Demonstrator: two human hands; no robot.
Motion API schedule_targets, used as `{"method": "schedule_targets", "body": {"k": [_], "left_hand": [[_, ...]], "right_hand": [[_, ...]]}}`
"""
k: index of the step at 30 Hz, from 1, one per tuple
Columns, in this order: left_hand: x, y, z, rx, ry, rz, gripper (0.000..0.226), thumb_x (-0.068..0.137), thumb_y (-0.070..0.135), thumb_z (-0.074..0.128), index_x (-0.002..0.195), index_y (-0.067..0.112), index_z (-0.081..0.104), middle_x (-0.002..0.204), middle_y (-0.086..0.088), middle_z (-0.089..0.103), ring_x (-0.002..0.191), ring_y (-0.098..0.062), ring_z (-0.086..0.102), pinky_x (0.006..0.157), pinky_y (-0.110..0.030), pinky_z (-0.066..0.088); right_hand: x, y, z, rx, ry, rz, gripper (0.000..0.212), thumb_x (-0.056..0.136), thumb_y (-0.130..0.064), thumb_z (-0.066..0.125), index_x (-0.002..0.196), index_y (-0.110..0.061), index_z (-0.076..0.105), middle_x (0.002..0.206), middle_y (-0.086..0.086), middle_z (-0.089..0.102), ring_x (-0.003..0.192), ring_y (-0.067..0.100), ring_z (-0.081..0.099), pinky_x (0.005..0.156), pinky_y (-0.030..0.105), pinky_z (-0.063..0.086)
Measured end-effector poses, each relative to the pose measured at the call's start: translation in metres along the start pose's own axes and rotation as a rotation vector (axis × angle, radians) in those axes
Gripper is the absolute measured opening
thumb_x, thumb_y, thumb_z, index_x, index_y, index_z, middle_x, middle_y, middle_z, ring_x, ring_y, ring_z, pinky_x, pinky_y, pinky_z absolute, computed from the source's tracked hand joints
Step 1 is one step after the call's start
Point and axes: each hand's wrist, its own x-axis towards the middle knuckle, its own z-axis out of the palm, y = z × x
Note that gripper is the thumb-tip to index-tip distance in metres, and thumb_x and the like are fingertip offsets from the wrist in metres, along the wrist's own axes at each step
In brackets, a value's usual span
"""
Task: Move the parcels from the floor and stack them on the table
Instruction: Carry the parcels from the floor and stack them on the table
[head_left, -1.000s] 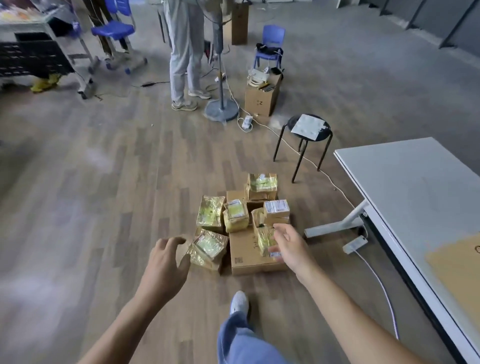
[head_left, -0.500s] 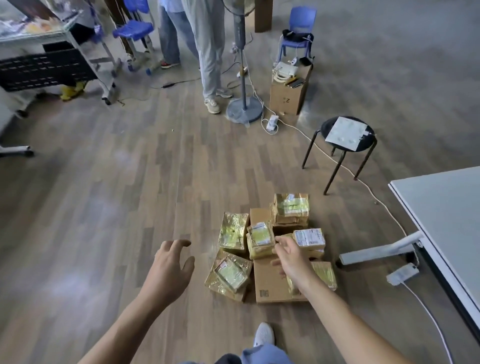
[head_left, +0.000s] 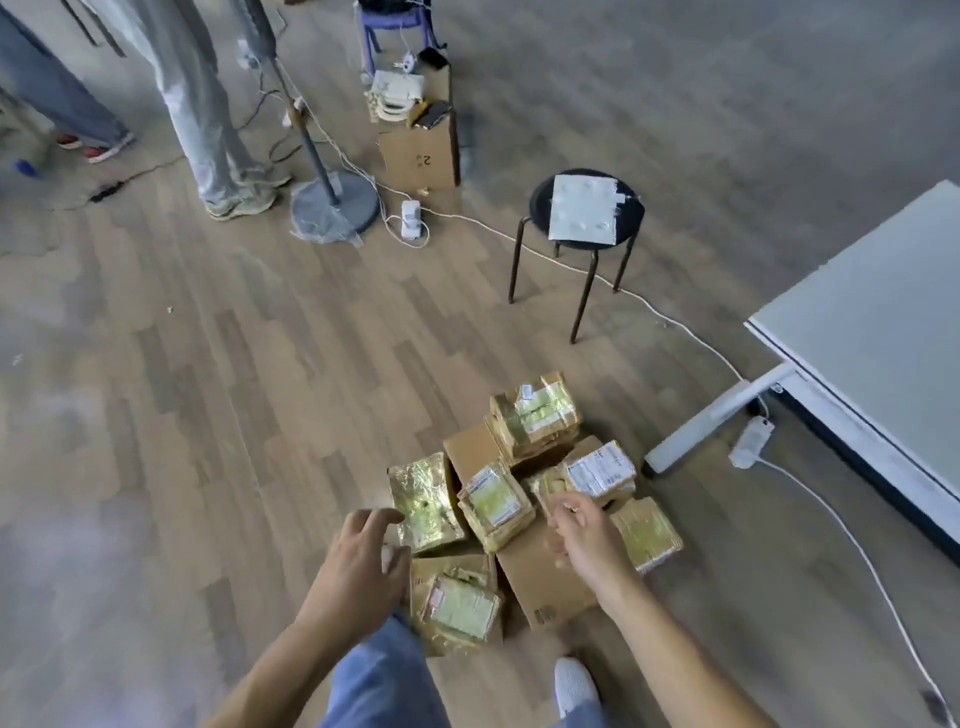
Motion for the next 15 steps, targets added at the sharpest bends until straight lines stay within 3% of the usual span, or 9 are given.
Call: {"method": "schedule_targets", "body": {"k": [5,11,13,15], "left_hand": [[0.105,-0.033,-0.014,0.102,-0.201,0.223,0.036,0.093,0.027,0.055,0.128,0.023,0.049,0.124,0.003,0.044,0.117,-0.016,0.047,0.102,-0.03,0.039],[0.2,-0.057,0.0,0.171,-0.3,0.366,0.039,0.095,0.03,0.05,0.133,0.029,0.043,0.128,0.009,0.04,0.122,-0.012,0.042,0.103,-0.024,0.038],[0.226,-0.061,0.017,0.156,-0.325,0.381,0.039,0.095,0.032,0.048,0.134,0.032,0.04,0.126,0.012,0.038,0.123,-0.009,0.04,0.103,-0.021,0.035],[0.253,-0.065,0.04,0.16,-0.339,0.395,0.04,0.096,0.033,0.046,0.135,0.033,0.038,0.128,0.012,0.037,0.123,-0.009,0.039,0.103,-0.022,0.034]], "right_hand": [[0.047,-0.015,0.043,0.086,0.198,0.132,0.02,0.101,-0.035,0.046,0.118,-0.028,0.054,0.103,-0.011,0.066,0.076,0.009,0.069,0.062,0.028,0.056],[0.14,-0.026,0.082,0.102,0.276,0.183,0.03,0.103,-0.029,0.041,0.129,-0.019,0.051,0.112,-0.004,0.061,0.083,0.011,0.07,0.063,0.026,0.057],[0.183,-0.026,0.089,0.108,0.3,0.196,0.033,0.103,-0.032,0.04,0.13,-0.016,0.05,0.117,0.002,0.061,0.083,0.01,0.069,0.069,0.034,0.06],[0.229,-0.018,0.098,0.109,0.327,0.227,0.036,0.103,-0.036,0.038,0.127,-0.012,0.05,0.105,0.003,0.063,0.083,0.013,0.069,0.079,0.044,0.06]]}}
